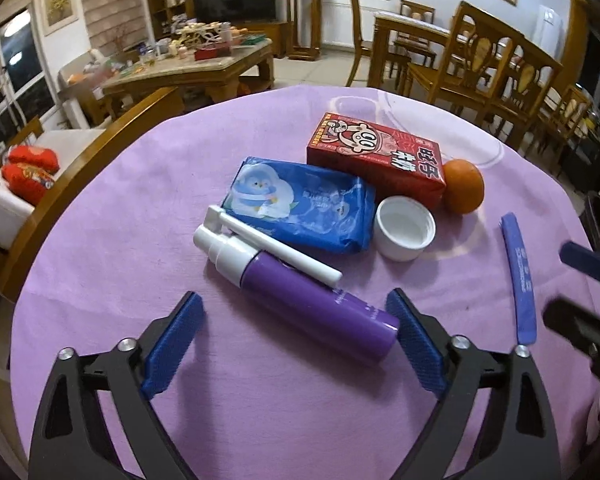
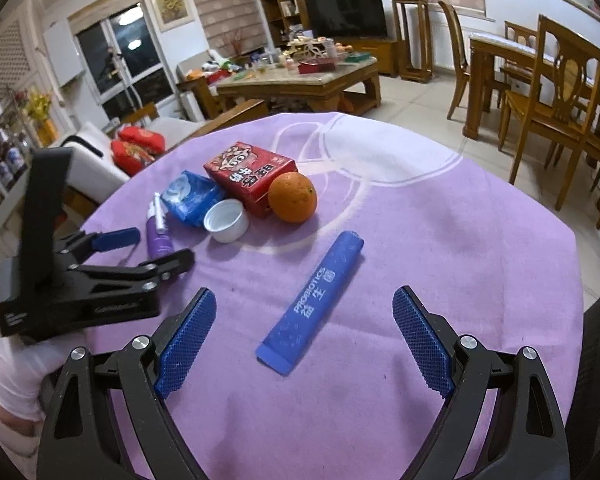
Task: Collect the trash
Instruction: 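Grasp the blue probiotic stick with the right tool while the left tool approaches the purple spray bottle, then grasp the purple spray bottle with the left tool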
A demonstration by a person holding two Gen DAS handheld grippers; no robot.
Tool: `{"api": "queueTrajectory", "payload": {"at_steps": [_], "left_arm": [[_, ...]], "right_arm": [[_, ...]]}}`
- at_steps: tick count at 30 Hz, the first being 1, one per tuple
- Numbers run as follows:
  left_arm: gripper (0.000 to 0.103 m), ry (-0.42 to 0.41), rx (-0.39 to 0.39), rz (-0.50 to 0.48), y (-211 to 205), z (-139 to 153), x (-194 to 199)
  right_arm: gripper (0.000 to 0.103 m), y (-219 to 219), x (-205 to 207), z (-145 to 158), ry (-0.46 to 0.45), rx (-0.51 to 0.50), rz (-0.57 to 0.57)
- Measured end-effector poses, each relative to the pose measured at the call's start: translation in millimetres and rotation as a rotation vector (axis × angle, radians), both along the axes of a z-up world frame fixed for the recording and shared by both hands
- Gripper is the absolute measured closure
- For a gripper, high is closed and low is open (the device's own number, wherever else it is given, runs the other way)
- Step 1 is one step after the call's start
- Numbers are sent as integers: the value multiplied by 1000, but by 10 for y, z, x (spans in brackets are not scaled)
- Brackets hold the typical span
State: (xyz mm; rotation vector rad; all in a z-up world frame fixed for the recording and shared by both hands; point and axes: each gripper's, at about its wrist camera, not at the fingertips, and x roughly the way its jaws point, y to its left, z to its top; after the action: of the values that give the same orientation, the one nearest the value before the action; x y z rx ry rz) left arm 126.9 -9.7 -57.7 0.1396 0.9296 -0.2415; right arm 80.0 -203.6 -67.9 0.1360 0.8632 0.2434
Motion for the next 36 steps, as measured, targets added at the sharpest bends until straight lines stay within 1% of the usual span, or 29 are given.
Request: {"api": "queueTrajectory", "payload": {"at_steps": [1,2,3,4,6,7,8,10,11,12,13,14,15,16,18,20,22,26,31,36], "left_arm": [[27,-3,0,-7,40,10,-9],[32,-5,-1,-14,90,26,-25],[44,-7,1,-20,161,44,-34],[58,-7,3,-23,218,55,-30],[70,-2,-2,-23,336,71,-21],[74,0,-6,-22,389,74,-17],[75,-2,-1,-21,448,71,-23],[78,-5,7,-25,495,70,-29],[78,-7,8,-30,517,70,-40],[78,-8,8,-32,523,73,-53],[78,-11,3,-35,537,71,-58],[78,-13,-3,-36,551,68,-69],[78,-15,-6,-37,548,70,-68],[79,-14,-8,-36,533,78,-68],[79,-10,-19,-39,545,79,-72],[79,-3,-39,-46,559,91,-83],[79,4,-67,-49,591,104,-104],[79,-5,-103,-44,641,150,-153],[79,-43,-142,-32,672,213,-260],[79,-113,-178,-8,715,316,-414]], "right_arm": [[14,23,25,-17,7,-8,-2],[14,50,55,-43,19,-16,-3],[14,62,84,-58,32,-23,-1],[14,89,121,-83,48,-36,1],[14,162,184,-124,65,-68,-1],[14,185,205,-133,71,-87,-2],[15,234,245,-170,81,-120,-5],[26,297,283,-198,84,-158,-7],[40,342,292,-199,73,-194,-6],[53,367,295,-189,63,-201,6],[59,389,299,-186,58,-202,26],[69,415,297,-183,56,-210,43],[76,435,289,-175,56,-212,59],[79,451,283,-175,56,-213,69],[90,483,262,-181,56,-210,88],[94,463,256,-172,62,-190,97],[94,425,253,-164,66,-158,105],[96,319,168,-117,74,-50,133],[96,346,5,10,34,21,158],[96,214,-164,161,-18,96,173]]}}
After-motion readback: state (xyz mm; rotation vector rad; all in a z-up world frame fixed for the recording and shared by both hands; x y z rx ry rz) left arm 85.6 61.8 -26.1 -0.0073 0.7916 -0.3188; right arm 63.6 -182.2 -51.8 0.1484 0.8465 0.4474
